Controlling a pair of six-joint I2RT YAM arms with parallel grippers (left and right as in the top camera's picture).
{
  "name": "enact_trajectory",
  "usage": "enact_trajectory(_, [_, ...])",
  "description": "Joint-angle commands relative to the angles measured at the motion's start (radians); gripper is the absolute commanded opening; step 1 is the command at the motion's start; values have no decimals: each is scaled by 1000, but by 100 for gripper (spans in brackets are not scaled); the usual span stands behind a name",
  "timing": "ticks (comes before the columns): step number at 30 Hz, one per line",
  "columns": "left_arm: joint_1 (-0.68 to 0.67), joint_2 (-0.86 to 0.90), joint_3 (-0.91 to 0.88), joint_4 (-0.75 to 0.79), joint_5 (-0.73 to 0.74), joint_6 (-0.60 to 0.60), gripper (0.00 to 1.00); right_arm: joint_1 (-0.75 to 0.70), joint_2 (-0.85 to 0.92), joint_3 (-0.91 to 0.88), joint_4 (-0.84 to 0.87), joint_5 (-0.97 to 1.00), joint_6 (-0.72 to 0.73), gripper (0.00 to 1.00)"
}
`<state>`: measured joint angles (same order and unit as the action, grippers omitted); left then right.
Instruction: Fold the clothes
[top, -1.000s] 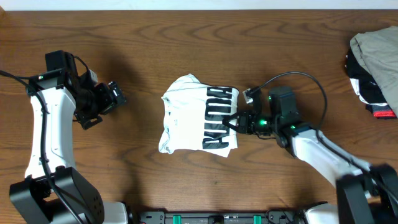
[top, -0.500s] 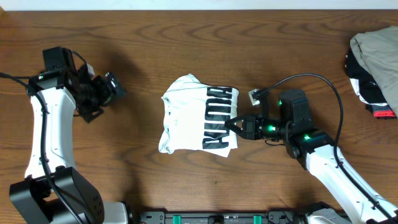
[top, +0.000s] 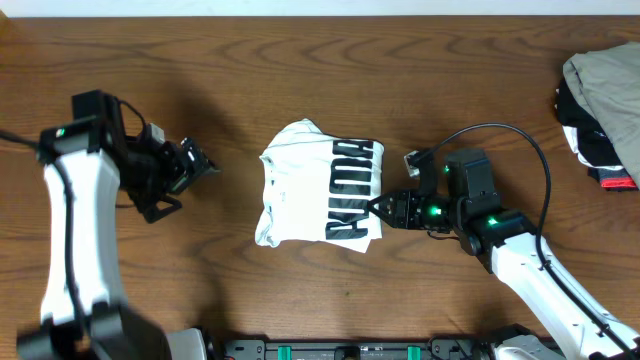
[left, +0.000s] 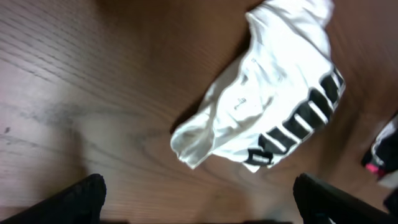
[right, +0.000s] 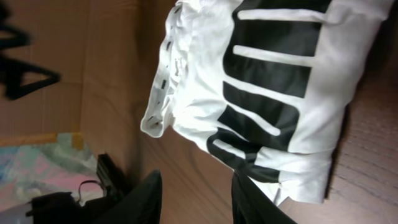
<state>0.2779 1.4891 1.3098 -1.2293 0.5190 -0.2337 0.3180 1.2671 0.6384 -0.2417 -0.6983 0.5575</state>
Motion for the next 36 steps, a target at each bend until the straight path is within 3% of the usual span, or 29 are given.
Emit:
enact_trajectory(1, [-3, -167, -39, -22, -73, 80, 98, 6, -8, -2, 1, 21, -16, 35])
enact_trajectory(3, [-3, -246, -96, -27, -132, 80, 98, 6, -8, -2, 2, 21, -16, 35])
enact_trajectory(7, [-14, -317, -249, 6, -67, 80, 99, 6, -8, -2, 16, 22, -16, 36])
enact_trajectory(14, [-138, -259, -483, 247, -56, 47, 97, 6, -8, -2, 20, 21, -12, 36])
enact_trajectory(19, [-277, -202, -489, 358, -74, 25, 97, 11, -8, -2, 20, 22, -13, 39])
enact_trajectory(22, [-369, -164, -489, 400, -185, -69, 97, 11, -8, -2, 19, 22, -13, 39])
enact_trajectory(25, [-441, -109, -489, 430, -225, -87, 97, 11, -8, -2, 12, 22, -13, 39])
enact_trajectory(30, [-482, 3, -489, 481, -226, -95, 96, 11, -8, -2, 1, 22, -13, 39])
enact_trajectory(32, [-481, 38, -489, 494, -226, -94, 93, 11, -8, -2, -3, 22, -14, 39])
enact_trajectory(36, [-479, 70, -489, 509, -227, -94, 74, 11, -8, -2, -10, 22, -24, 40])
